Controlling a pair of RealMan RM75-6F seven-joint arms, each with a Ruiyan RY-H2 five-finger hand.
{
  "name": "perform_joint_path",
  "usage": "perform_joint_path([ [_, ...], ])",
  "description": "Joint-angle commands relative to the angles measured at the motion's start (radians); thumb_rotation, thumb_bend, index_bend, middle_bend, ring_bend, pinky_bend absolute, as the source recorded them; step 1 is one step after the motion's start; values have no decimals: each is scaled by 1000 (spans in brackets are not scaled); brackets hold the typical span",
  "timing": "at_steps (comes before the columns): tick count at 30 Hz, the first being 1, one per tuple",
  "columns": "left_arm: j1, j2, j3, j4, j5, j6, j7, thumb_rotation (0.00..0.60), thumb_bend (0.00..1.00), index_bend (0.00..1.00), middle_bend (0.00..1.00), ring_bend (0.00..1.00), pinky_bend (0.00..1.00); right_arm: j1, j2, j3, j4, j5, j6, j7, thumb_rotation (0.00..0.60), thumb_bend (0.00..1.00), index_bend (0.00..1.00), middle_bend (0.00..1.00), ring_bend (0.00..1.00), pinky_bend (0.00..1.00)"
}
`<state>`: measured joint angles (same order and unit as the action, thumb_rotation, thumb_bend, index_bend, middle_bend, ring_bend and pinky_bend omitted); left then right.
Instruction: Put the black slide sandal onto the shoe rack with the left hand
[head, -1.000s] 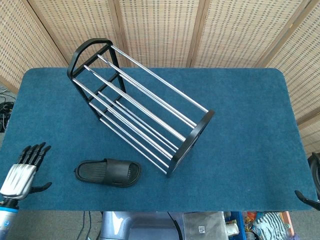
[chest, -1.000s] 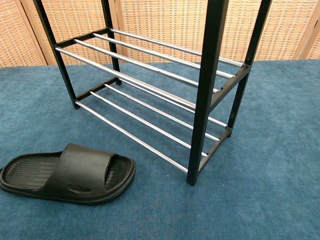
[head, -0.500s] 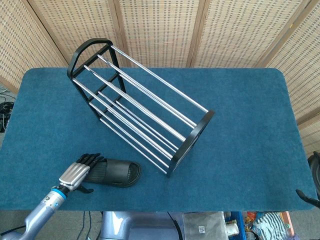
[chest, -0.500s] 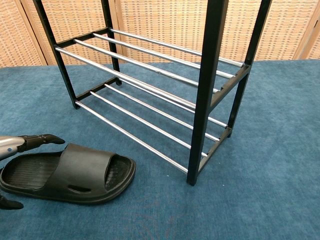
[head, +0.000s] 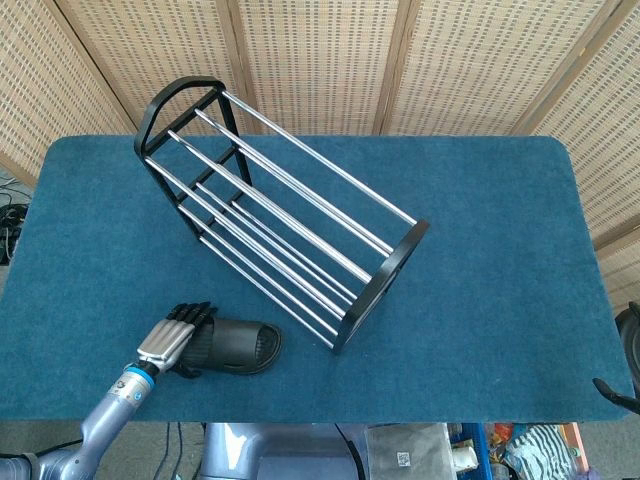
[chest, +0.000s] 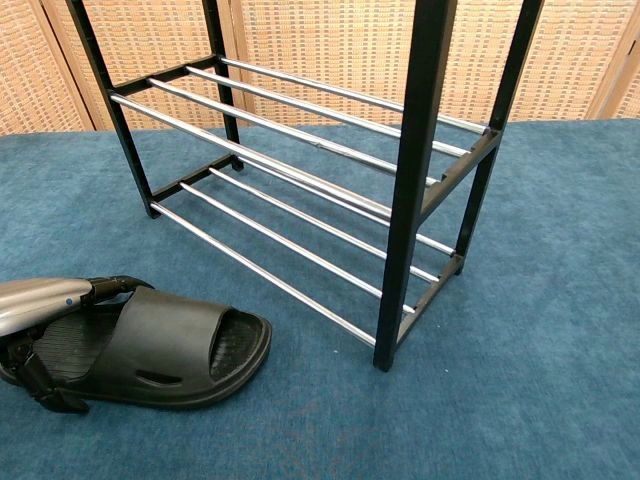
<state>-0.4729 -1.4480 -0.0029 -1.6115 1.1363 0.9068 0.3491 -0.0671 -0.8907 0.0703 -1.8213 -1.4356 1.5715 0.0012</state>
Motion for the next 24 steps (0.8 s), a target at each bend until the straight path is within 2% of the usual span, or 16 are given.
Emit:
perform_joint_path([
  [1, 0, -18, -6, 8, -19, 24, 25, 600, 122, 131, 225, 196, 294, 0, 1, 0, -1, 0, -1, 1, 600, 0, 0, 0, 0, 0],
  [4, 6, -27, -7, 5, -21, 47, 29, 600, 290, 376, 439, 377, 423, 0, 3, -1, -2, 0, -2, 4, 600, 0, 0, 0, 0, 0],
  [7, 20, -30, -5, 7, 7, 86, 11, 600, 401, 473, 511, 439, 458, 1, 5, -1, -3, 1, -5, 6, 600, 0, 0, 0, 0, 0],
  [19, 92, 54, 29, 9, 174, 213, -169, 600, 423, 494, 525, 445, 463, 1, 6, -6, -10, -1, -9, -3, 600, 0, 0, 0, 0, 0],
  [24, 125, 93, 21, 15, 192, 258, -271, 600, 423, 494, 526, 445, 463, 1, 6, -8, -14, -4, -9, -8, 600, 0, 0, 0, 0, 0],
])
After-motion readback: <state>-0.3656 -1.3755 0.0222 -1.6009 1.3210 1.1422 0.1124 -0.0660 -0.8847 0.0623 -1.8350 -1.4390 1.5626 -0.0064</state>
